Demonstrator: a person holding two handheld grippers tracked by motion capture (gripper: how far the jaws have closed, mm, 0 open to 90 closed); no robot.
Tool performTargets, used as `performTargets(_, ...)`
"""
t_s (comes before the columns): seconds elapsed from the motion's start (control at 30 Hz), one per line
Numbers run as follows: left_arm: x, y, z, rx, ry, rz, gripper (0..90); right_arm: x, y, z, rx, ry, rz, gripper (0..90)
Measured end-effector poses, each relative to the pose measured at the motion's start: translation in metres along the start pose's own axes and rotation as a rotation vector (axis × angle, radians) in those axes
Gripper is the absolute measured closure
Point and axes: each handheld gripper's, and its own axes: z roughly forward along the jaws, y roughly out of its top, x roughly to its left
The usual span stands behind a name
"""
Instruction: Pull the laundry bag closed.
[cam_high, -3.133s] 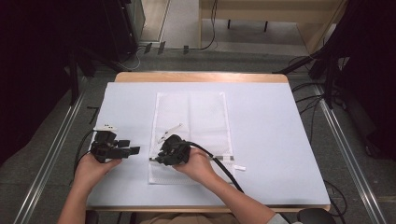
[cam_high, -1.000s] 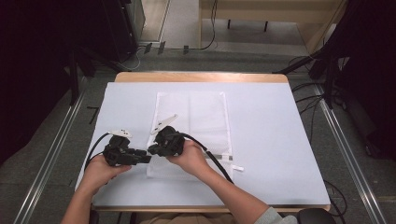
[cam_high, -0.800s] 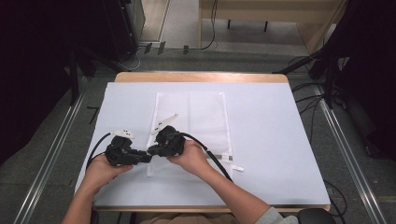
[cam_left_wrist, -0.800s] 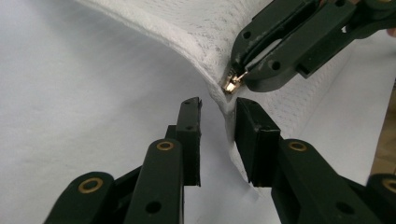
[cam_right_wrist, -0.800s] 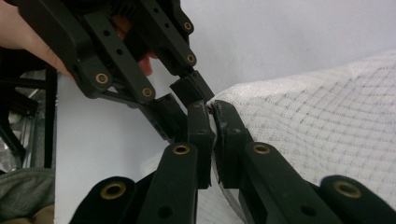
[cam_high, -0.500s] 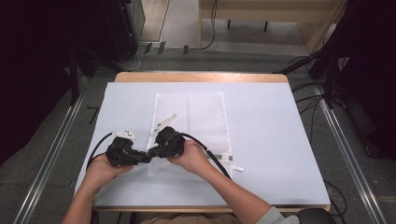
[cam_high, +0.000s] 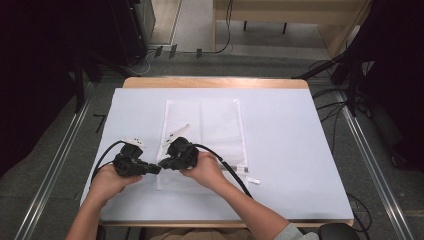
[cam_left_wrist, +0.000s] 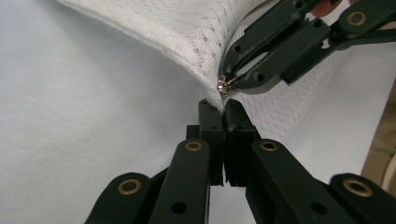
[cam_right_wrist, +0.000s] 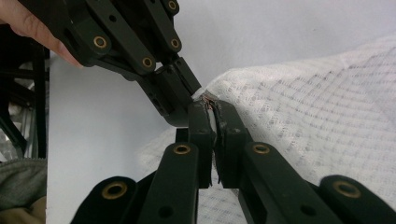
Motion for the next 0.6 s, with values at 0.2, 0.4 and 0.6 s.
performTargets(0.2,0.001,-0.001,-0.002,-0.009,0.011,0.007,89.4,0.000,-0.004,0.000,-0.011,-0.025,-0.011,88.3)
performTargets(0.4,0.003,-0.002,-0.004,-0.020,0.013,0.008,89.5,-0.005,-0.010,-0.004,-0.002,-0.042,-0.005,88.3)
performTargets(0.6,0.003,-0.005,-0.005,-0.034,-0.005,0.030,89.3,-0.009,-0.015,-0.008,0.003,-0.034,-0.018,88.2)
